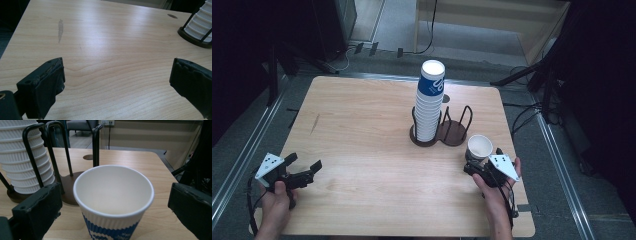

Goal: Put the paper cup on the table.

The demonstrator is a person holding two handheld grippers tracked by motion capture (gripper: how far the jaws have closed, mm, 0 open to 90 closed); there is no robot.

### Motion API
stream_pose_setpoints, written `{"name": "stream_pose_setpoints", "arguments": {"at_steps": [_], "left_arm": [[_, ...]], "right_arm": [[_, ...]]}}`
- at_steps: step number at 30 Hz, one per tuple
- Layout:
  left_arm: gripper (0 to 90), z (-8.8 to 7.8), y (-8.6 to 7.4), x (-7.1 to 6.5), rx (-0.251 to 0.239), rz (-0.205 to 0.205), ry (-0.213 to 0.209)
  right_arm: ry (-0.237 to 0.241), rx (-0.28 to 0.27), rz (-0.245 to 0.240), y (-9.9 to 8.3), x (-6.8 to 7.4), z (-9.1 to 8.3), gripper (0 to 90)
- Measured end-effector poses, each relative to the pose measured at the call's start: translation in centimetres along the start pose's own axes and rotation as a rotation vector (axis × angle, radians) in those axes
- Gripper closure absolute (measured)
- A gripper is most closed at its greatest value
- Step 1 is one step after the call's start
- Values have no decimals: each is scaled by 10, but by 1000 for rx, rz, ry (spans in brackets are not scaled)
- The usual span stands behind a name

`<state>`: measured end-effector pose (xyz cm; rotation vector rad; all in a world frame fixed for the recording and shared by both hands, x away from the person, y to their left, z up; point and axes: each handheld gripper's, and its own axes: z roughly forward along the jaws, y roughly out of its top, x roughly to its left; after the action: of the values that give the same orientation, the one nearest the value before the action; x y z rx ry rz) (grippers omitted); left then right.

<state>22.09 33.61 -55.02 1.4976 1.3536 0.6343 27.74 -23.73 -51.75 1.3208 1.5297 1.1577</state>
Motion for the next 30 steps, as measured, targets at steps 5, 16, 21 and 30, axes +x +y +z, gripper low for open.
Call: {"name": "stream_pose_setpoints", "arguments": {"at_steps": [5, 16, 21, 30], "left_arm": [[10, 0, 0, 1, -5, -13, -3], [10, 0, 0, 1, -7, -16, -6], [10, 0, 0, 1, -4, -13, -5], [10, 0, 0, 1, -4, -15, -6]], "right_arm": [[-3, 1, -16, -3, -6, -11, 0], [-38, 25, -35, -19, -33, -31, 0], [-64, 54, -74, -29, -48, -38, 0], [-120, 79, -50, -37, -72, -50, 0]]}}
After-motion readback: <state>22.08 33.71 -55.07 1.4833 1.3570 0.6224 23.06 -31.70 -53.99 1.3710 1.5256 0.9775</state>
